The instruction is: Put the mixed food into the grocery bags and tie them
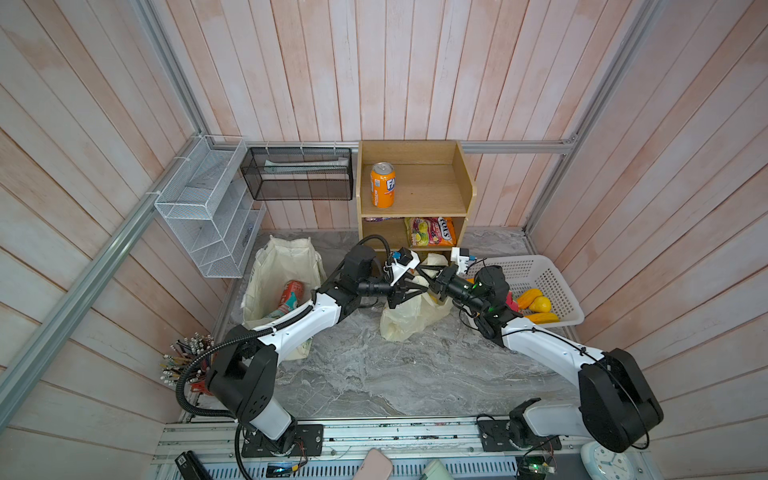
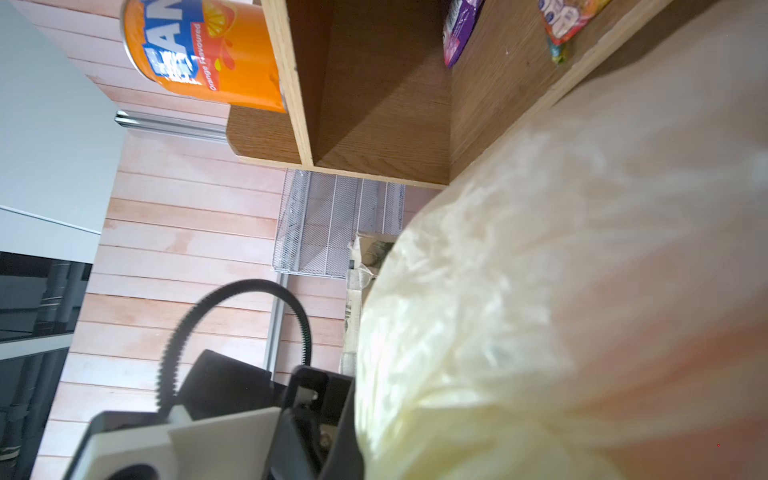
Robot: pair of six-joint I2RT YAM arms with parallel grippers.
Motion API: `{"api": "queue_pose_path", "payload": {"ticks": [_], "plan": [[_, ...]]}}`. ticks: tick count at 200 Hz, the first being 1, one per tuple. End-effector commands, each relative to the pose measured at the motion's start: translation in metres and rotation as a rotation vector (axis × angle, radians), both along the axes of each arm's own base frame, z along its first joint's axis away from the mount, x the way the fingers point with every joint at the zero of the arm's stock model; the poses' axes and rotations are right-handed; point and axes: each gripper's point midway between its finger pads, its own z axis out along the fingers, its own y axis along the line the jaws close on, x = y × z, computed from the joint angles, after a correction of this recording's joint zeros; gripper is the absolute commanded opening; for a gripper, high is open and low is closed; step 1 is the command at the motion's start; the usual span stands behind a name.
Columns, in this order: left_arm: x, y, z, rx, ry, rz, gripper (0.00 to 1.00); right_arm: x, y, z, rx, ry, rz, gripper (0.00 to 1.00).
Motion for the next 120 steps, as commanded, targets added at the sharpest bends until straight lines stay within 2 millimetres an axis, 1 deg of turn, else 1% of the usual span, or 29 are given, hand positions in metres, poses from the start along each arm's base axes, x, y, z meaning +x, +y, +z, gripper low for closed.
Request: {"api": "queue_pose_path", "payload": {"ticks": [1, 16, 25, 40, 49, 67, 79, 92, 105, 120], "plan": [[-0.009, 0.007, 0.001, -0.021, 0.008, 0.023, 0.4, -0.019, -0.003, 0.018, -0.017, -0.149, 0.075, 0.0], [-0.02, 0.012, 0.012, -0.066, 0.016, 0.001, 0.44, -0.022, -0.012, 0.008, -0.05, -0.157, 0.077, 0.0], [-0.027, 0.015, 0.019, -0.094, 0.023, -0.012, 0.45, -0.023, -0.018, 0.004, -0.066, -0.167, 0.076, 0.0], [-0.033, 0.023, 0.036, -0.152, 0.006, 0.0, 0.46, -0.025, -0.024, -0.004, -0.093, -0.175, 0.082, 0.0], [-0.033, 0.029, 0.044, -0.18, 0.005, 0.025, 0.46, -0.028, -0.024, -0.006, -0.102, -0.192, 0.098, 0.0], [-0.025, 0.041, 0.054, -0.215, -0.013, 0.095, 0.48, -0.032, -0.024, -0.007, -0.13, -0.235, 0.133, 0.0], [-0.014, 0.046, 0.055, -0.216, -0.009, 0.154, 0.49, -0.036, -0.022, -0.005, -0.149, -0.28, 0.163, 0.0], [-0.003, 0.047, 0.049, -0.196, 0.008, 0.185, 0.49, -0.04, -0.02, -0.001, -0.165, -0.335, 0.194, 0.0], [0.0, 0.042, 0.042, -0.182, 0.033, 0.174, 0.48, -0.045, -0.019, 0.003, -0.178, -0.384, 0.217, 0.0], [0.001, 0.036, 0.031, -0.178, 0.075, 0.148, 0.45, -0.049, -0.017, 0.008, -0.191, -0.433, 0.246, 0.0]]}}
